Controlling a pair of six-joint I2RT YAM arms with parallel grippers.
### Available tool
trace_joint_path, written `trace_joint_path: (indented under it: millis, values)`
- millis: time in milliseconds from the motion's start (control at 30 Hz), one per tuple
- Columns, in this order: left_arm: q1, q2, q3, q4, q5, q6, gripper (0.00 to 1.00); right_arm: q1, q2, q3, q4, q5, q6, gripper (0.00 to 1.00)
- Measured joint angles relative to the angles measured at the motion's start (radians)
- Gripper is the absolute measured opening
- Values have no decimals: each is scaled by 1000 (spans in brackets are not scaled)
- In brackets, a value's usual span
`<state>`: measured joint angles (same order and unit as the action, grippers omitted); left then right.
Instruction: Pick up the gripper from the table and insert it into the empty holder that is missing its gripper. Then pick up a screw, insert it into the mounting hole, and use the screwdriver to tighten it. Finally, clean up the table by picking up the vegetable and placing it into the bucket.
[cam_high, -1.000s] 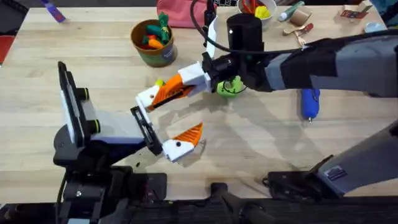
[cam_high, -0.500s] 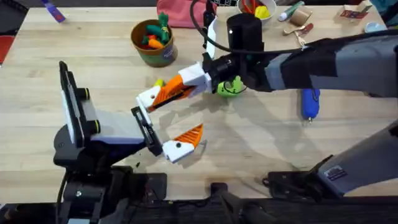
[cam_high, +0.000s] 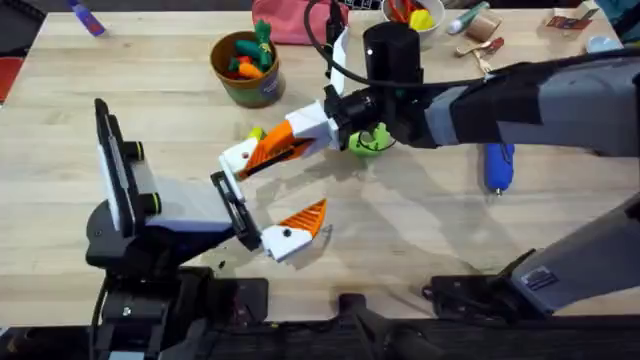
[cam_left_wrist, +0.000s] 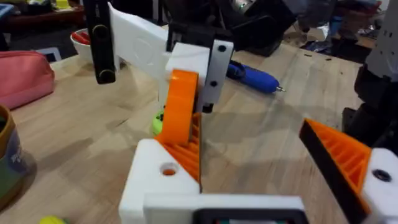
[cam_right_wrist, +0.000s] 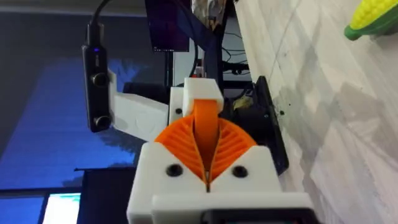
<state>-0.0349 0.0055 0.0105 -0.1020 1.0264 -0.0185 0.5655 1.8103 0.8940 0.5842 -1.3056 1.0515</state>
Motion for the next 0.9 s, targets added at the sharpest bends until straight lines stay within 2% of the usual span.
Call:
trace_joint_path:
  millis: [433, 467, 500, 633, 667, 733, 900]
  values:
    - [0, 0, 0, 0, 0, 0, 985, 0, 0, 0, 0, 0, 0, 18]
    - [0, 0, 0, 0, -1, 0, 985, 0, 0, 0, -1, 0, 4, 75]
    - [0, 0, 0, 0, 0, 4, 985, 1, 0, 0, -3, 5, 5, 187]
    - [0, 0, 0, 0, 2, 13, 985, 13, 1, 0, -12, 16, 7, 771]
    - [0, 0, 0, 0, 2, 14, 985, 15, 1, 0, -12, 19, 6, 881]
    - [0, 0, 0, 0, 2, 16, 985, 17, 1, 0, -12, 20, 7, 920]
    - [0, 0, 0, 0, 2, 19, 985, 17, 1, 0, -12, 29, 7, 927]
